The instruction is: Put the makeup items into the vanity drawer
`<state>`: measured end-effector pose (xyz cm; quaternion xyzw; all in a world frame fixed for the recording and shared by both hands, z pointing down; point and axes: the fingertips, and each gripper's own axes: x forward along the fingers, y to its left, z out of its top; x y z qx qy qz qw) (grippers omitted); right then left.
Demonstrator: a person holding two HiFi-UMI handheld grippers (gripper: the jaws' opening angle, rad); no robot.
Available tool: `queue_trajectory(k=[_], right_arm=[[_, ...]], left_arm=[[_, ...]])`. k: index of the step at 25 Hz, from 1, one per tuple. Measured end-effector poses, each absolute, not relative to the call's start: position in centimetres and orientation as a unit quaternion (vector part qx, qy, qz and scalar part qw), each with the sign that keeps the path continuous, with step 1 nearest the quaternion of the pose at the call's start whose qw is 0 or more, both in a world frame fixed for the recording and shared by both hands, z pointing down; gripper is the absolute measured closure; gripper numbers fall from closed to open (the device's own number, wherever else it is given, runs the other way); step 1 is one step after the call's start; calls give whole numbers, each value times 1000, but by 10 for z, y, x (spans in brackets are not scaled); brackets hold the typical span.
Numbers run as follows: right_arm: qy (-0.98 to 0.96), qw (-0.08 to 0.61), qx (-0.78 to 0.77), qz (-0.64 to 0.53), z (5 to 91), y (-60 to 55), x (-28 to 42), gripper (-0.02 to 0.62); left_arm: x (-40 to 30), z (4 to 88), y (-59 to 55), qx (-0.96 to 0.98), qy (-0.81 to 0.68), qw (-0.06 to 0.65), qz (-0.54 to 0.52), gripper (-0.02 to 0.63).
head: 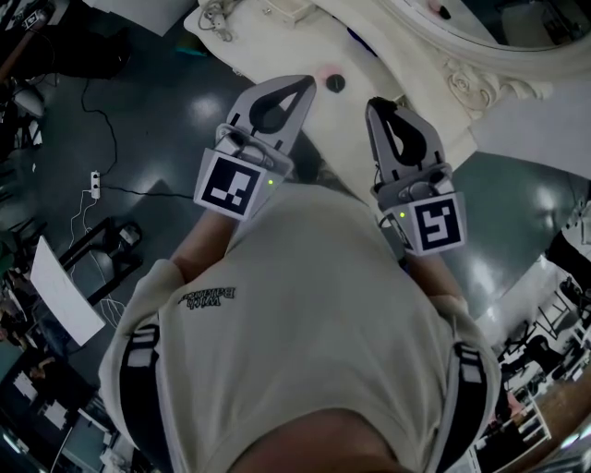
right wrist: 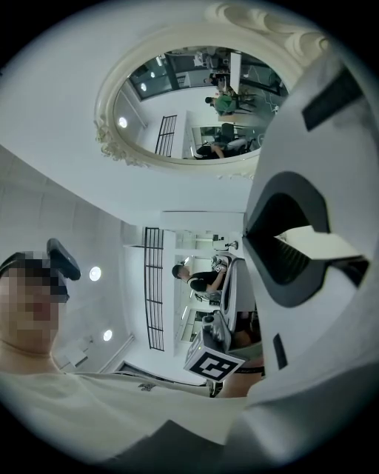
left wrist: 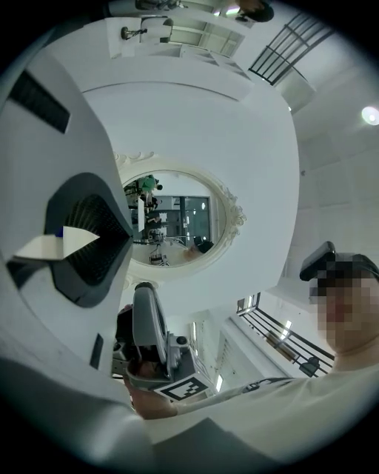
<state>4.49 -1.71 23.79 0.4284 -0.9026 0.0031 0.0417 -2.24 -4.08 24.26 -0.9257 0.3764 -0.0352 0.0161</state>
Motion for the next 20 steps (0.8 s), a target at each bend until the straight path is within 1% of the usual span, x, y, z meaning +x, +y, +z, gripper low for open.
queue_trajectory(k=[4,20], right_arm=[[-902,55,428,13,245,-16,43,591],[-904,51,423,25,248,-12,39,591]], left_arm=[[-25,242,-39,-928,370,5,-27,592],[-28,248,-36,-927,373,-2,-33,592]])
